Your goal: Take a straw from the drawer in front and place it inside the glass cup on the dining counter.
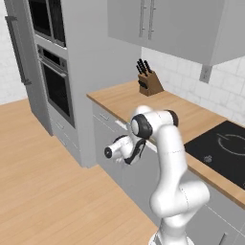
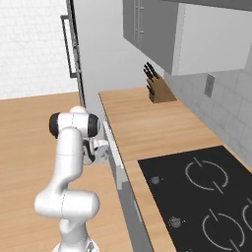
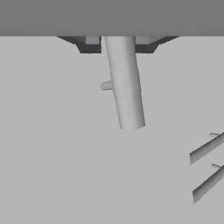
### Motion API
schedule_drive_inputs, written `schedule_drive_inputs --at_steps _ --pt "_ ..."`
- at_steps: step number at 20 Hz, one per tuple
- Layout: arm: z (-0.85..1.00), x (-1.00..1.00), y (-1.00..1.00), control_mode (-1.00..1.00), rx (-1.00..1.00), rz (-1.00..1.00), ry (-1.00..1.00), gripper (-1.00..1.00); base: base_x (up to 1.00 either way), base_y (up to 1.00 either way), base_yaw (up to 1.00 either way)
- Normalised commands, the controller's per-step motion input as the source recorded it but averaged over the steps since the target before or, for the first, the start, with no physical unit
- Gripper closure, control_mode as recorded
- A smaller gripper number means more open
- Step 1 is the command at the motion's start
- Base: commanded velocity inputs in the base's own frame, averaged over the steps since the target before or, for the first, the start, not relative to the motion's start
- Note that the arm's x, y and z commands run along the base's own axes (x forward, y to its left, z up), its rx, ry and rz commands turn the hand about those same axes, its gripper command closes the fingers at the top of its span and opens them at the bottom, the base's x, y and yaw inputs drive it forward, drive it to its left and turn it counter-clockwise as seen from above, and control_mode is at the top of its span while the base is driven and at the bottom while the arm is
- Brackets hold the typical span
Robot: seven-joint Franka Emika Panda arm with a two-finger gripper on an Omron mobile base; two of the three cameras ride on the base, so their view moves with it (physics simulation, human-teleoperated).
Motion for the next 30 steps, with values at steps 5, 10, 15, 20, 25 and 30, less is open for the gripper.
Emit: schedule_drive_inputs --at_steps 5,10,15,20,25,30 --pt "0.01 -0.60 0.99 -1.00 0.17 0.01 0.10 1.00 0.00 0.00 0.00" --pt "0.06 -0.65 1.00 -1.00 0.19 0.01 0.13 1.00 0.00 0.00 0.00" --pt "0.07 -0.70 1.00 -1.00 0.16 0.00 0.13 1.00 0.00 0.00 0.00" --pt "0.16 -0.72 0.92 -1.00 0.18 0.00 0.11 -1.00 0.00 0.00 0.00" --pt "0.87 -0.96 0.19 -1.00 0.23 -0.01 -0.05 -1.00 0.00 0.00 0.00" --pt "1.00 -0.42 -0.35 -1.00 0.20 -0.11 -0.12 -1.00 0.00 0.00 0.00"
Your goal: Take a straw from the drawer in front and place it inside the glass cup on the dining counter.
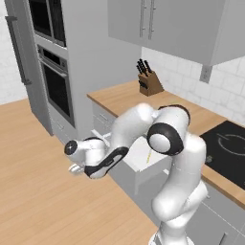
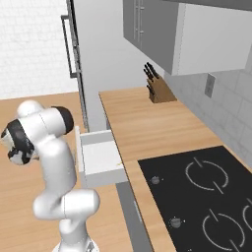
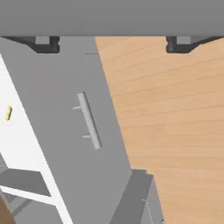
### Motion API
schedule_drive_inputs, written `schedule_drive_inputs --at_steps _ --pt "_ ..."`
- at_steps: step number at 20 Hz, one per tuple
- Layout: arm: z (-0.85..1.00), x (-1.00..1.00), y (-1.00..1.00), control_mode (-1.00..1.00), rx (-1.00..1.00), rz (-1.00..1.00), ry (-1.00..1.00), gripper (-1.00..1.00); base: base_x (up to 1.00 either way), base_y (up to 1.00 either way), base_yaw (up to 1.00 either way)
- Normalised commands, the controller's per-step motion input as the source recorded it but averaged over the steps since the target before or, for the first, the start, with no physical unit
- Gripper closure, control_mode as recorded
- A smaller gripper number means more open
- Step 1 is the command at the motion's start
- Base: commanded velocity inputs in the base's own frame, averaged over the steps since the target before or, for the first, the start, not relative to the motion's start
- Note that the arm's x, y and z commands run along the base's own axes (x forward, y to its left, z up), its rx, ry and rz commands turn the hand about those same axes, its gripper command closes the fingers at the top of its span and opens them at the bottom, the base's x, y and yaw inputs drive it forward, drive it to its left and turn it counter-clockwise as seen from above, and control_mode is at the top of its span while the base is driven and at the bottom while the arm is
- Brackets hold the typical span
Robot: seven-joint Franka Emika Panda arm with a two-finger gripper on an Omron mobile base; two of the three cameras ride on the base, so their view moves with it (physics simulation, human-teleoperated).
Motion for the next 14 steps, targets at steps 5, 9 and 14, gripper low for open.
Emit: schedule_drive_inputs --at_steps 5,9,14 --pt "1.00 0.09 -0.83 -1.00 0.22 -0.14 0.00 -1.00 0.00 0.00 0.00" --pt "0.96 0.38 -0.77 -1.00 0.22 -0.09 0.05 -1.00 0.00 0.00 0.00" --pt "0.31 0.53 -0.62 -1.00 0.14 -0.05 0.11 -1.00 0.00 0.00 0.00"
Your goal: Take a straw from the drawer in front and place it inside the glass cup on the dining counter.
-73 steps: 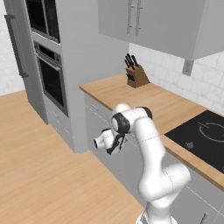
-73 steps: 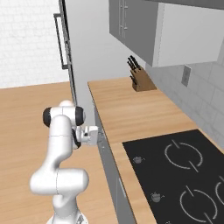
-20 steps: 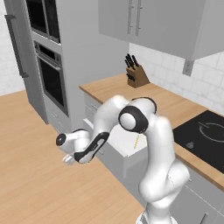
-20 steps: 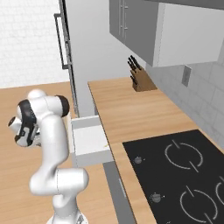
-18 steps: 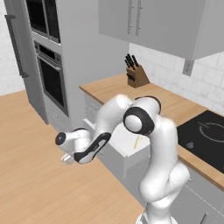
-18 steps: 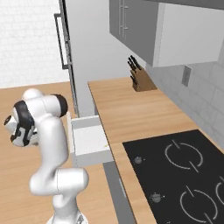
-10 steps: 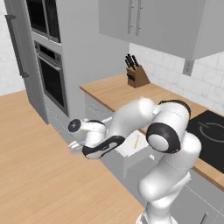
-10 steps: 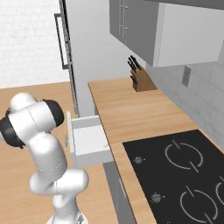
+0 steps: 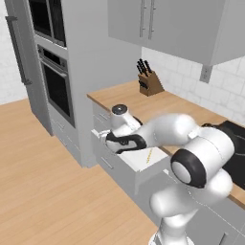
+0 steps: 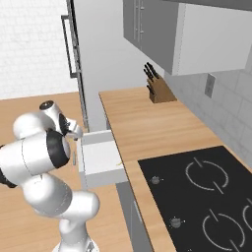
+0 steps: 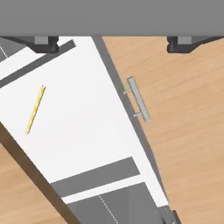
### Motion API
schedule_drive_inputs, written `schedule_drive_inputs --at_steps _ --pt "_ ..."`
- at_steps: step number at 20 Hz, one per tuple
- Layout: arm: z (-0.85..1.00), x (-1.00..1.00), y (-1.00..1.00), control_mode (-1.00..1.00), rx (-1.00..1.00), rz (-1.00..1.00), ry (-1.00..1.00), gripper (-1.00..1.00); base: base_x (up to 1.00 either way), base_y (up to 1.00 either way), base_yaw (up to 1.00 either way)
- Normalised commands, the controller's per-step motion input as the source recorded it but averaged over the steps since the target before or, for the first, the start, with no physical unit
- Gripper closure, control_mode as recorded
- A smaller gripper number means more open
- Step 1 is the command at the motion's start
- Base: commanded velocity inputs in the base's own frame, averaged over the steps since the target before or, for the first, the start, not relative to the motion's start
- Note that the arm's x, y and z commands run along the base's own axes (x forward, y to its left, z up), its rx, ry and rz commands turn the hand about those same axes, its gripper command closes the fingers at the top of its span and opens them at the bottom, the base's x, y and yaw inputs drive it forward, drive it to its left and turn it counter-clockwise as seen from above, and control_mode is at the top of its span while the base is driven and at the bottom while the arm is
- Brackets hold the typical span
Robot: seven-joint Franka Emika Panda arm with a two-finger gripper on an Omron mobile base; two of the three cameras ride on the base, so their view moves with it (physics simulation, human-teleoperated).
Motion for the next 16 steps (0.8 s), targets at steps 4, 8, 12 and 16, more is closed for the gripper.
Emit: schedule_drive_inputs --at_steps 4,8,12,16 --pt "-0.07 0.59 -0.41 -1.00 0.03 -0.01 0.09 -1.00 0.00 0.00 0.00" --pt "-0.36 0.52 -0.29 -1.00 0.01 0.00 0.05 -1.00 0.00 0.00 0.00" --pt "-0.50 0.45 -0.31 -1.00 0.03 0.00 0.06 -1.00 0.00 0.00 0.00" --pt "-0.71 0.24 -0.07 -1.00 0.00 0.00 0.00 -1.00 0.00 0.00 0.00"
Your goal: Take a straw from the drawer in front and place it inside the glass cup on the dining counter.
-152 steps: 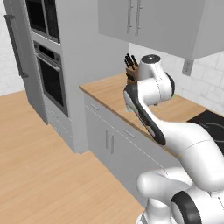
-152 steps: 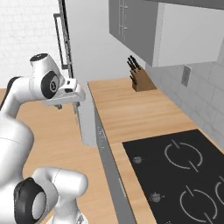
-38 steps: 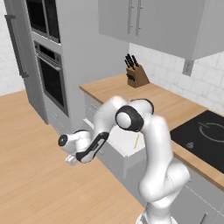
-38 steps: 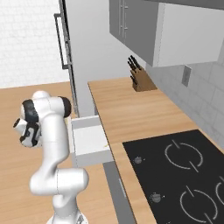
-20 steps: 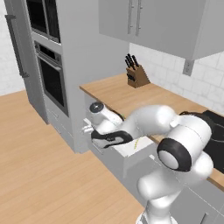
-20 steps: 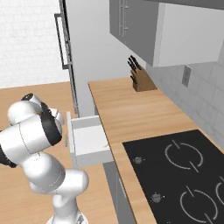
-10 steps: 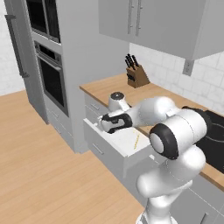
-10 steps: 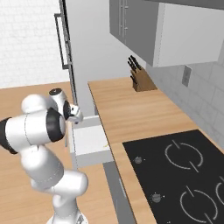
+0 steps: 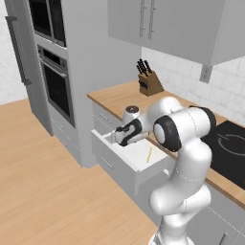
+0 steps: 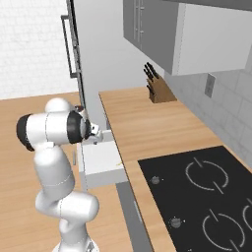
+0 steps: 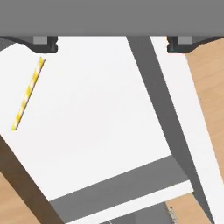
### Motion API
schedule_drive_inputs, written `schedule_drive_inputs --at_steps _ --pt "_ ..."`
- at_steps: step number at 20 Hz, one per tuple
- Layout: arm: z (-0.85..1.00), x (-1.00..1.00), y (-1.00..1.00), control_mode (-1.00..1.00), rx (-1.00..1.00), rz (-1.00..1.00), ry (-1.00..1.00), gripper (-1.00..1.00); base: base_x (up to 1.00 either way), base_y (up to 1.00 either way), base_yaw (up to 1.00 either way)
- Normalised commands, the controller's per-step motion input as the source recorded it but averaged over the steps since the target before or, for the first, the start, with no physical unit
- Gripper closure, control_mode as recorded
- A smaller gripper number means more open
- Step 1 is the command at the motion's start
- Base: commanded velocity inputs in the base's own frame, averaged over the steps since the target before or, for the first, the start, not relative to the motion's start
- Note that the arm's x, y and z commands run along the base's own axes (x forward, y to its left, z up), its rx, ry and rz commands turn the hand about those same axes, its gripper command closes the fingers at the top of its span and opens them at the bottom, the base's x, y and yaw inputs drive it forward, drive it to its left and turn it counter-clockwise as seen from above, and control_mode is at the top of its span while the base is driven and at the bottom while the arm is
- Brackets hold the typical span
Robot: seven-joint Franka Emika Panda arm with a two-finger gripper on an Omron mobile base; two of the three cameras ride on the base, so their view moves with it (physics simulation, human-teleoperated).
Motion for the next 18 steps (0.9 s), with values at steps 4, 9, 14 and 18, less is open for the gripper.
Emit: schedule_drive_inputs --at_steps 4,9,14,18 --pt "-0.73 0.43 -0.11 -1.00 0.00 -0.02 0.00 -1.00 0.00 0.00 0.00" --pt "-0.43 0.38 -0.30 -1.00 0.00 -0.07 0.00 -1.00 0.00 0.00 0.00" --pt "-0.59 0.15 -0.07 -1.00 0.02 -0.05 0.06 -1.00 0.00 0.00 0.00" --pt "-0.59 0.03 0.00 -1.00 0.06 -0.01 0.10 -1.00 0.00 0.00 0.00"
